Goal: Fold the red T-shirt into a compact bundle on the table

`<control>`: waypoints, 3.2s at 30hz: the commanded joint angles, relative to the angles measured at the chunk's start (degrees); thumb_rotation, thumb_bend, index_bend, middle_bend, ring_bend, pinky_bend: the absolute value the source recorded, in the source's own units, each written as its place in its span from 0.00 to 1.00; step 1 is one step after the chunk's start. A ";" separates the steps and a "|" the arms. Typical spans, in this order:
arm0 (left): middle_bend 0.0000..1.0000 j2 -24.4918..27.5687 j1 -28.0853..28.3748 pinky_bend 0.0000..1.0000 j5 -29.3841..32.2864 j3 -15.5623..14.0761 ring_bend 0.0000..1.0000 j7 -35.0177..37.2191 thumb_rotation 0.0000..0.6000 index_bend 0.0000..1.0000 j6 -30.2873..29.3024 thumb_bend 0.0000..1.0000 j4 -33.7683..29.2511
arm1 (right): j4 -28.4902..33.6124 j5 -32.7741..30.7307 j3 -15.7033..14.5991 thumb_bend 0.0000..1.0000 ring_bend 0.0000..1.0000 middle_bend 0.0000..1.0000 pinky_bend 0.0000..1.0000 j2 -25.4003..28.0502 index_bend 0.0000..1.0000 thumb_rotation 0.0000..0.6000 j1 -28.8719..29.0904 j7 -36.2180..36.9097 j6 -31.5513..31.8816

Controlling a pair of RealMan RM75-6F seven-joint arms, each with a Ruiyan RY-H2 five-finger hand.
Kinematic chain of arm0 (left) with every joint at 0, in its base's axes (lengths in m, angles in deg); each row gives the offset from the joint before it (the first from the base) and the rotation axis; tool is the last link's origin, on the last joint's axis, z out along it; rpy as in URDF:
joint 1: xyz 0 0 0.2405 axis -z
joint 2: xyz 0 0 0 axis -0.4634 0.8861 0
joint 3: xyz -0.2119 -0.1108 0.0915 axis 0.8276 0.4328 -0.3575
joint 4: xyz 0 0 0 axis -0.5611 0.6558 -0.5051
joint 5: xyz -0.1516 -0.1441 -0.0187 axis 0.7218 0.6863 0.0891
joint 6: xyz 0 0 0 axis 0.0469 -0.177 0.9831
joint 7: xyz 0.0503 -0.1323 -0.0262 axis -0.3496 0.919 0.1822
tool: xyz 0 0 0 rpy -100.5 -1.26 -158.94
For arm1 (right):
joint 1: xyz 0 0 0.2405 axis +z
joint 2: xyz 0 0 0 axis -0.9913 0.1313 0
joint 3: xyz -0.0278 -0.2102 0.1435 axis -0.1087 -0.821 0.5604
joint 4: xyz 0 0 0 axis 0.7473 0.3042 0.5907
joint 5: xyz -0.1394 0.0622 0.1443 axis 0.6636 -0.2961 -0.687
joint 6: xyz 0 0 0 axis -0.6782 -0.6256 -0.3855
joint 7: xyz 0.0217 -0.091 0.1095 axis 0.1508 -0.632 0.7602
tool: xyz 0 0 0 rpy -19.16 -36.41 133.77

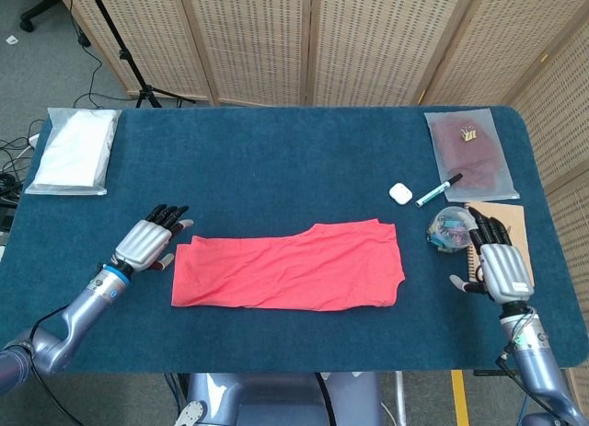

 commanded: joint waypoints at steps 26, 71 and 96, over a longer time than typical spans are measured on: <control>0.00 -8.52 2.93 0.00 -8.59 -7.10 0.00 9.85 1.00 0.29 -4.49 0.37 17.15 | -0.67 0.83 1.93 0.00 0.00 0.00 0.00 0.41 0.00 1.00 -2.33 2.92 0.60; 0.00 -1.05 -5.41 0.00 -2.04 -6.20 0.00 12.69 1.00 0.74 -10.17 0.56 23.15 | -0.24 2.16 2.29 0.00 0.00 0.00 0.00 0.48 0.00 1.00 -2.68 3.81 -1.45; 0.00 -2.78 -10.51 0.00 2.95 -3.19 0.00 26.61 1.00 0.74 -6.19 0.57 39.84 | -2.97 2.47 3.31 0.00 0.00 0.00 0.00 -1.30 0.00 1.00 -3.05 -0.82 1.64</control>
